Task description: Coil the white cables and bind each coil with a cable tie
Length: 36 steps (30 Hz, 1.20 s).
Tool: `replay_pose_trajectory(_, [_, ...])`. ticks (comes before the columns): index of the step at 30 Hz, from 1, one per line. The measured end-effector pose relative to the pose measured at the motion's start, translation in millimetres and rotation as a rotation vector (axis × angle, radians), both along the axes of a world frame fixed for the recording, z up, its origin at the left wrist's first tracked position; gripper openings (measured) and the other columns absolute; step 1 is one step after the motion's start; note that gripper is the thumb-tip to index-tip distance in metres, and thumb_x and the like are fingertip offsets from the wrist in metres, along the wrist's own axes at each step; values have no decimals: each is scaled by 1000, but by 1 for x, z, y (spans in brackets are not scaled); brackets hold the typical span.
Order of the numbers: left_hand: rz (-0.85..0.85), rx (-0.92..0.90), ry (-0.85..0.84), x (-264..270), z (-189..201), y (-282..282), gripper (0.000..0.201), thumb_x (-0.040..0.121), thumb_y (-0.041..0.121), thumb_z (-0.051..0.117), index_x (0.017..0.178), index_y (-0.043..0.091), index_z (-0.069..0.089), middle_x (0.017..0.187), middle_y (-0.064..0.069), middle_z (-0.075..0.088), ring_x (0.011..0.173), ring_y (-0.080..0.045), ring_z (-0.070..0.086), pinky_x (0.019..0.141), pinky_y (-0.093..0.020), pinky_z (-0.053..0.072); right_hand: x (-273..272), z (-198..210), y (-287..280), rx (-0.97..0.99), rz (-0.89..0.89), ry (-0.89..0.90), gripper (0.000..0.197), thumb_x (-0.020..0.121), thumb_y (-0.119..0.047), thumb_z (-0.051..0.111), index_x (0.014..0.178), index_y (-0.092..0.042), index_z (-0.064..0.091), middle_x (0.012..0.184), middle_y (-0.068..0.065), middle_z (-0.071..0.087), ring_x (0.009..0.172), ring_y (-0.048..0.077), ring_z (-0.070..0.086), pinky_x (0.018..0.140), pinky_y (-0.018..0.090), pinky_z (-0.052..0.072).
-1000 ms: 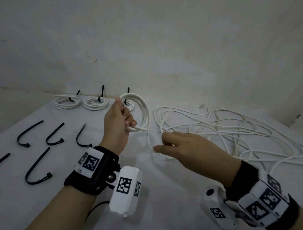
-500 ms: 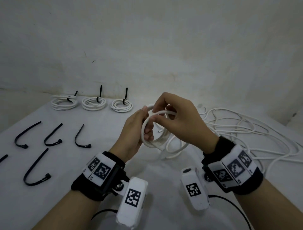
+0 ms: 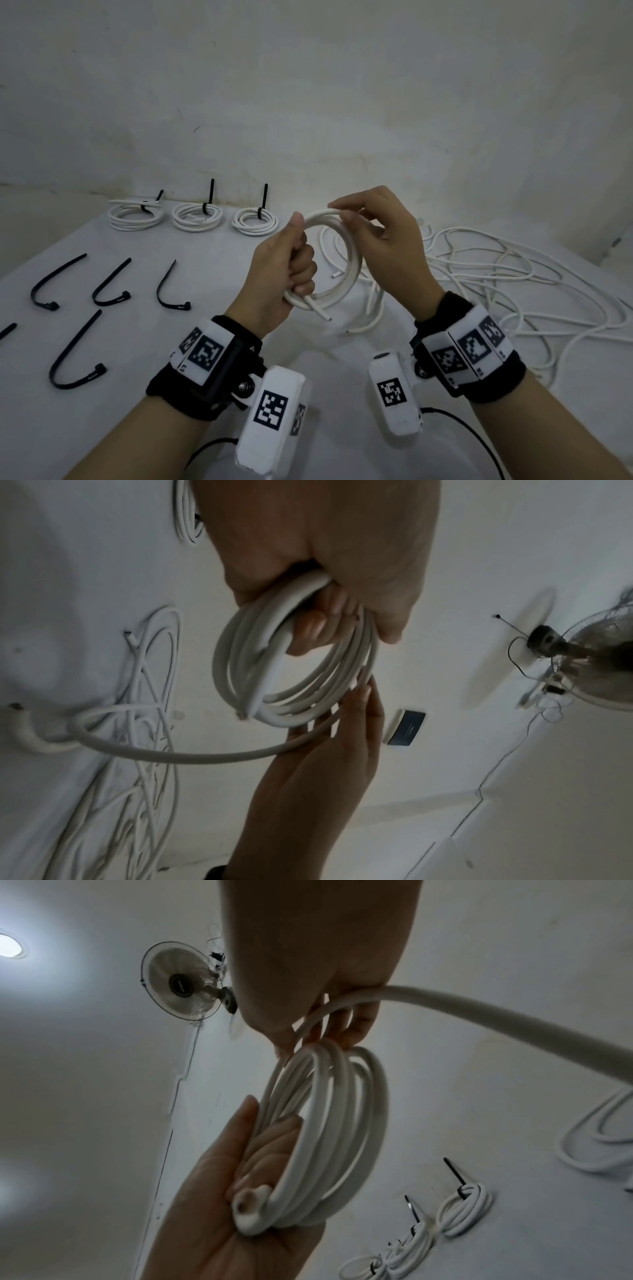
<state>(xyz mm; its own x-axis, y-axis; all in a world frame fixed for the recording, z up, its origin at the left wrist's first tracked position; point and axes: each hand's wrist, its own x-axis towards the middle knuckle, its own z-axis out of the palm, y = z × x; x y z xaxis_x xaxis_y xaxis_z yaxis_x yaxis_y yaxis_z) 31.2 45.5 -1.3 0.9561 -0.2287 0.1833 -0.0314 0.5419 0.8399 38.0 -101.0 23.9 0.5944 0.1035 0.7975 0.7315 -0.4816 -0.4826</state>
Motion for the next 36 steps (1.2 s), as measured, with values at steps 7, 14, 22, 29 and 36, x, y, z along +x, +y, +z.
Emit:
replay_pose_trajectory(7, [32, -234, 107, 7, 5, 14, 42, 93, 47, 41, 64, 20, 29, 40, 9, 20, 31, -2, 19, 30, -14, 21, 1, -12, -22, 159, 131, 274, 19, 96, -2, 51, 107, -17, 55, 81, 3, 56, 52, 17, 58, 56, 33, 53])
replay_pose_trajectory(14, [111, -373, 132, 15, 6, 22, 45, 97, 48, 38, 62, 20, 30, 37, 9, 20, 28, -4, 19, 29, -14, 21, -11, -25, -43, -73, 235, 495, 43, 93, 3, 48, 120, -30, 50, 78, 1, 55, 58, 16, 58, 73, 46, 57])
replay_pose_trajectory(22, [213, -492, 135, 26, 3, 35, 45, 98, 48, 38, 63, 21, 30, 38, 9, 21, 30, -6, 22, 32, -14, 24, -19, -25, -71, -397, 21, 292, 40, 94, -6, 53, 115, -40, 48, 79, -9, 58, 61, 14, 53, 60, 19, 42])
replay_pose_trajectory(29, [281, -519, 130, 29, -1, 37, 45, 98, 46, 40, 63, 21, 30, 40, 8, 20, 31, -6, 21, 32, -15, 26, -24, -23, -71, -986, -170, -54, 66, 75, 14, 61, 129, -24, 58, 82, -3, 45, 61, 17, 44, 51, 35, 44])
replay_pose_trajectory(36, [329, -315, 62, 21, 0, 22, 38, 100, 36, 40, 66, 20, 34, 43, 7, 24, 37, -6, 22, 39, -16, 31, -46, -14, -32, -1113, -49, -311, 40, 75, 4, 54, 104, -19, 68, 87, -4, 56, 73, 17, 50, 63, 31, 38])
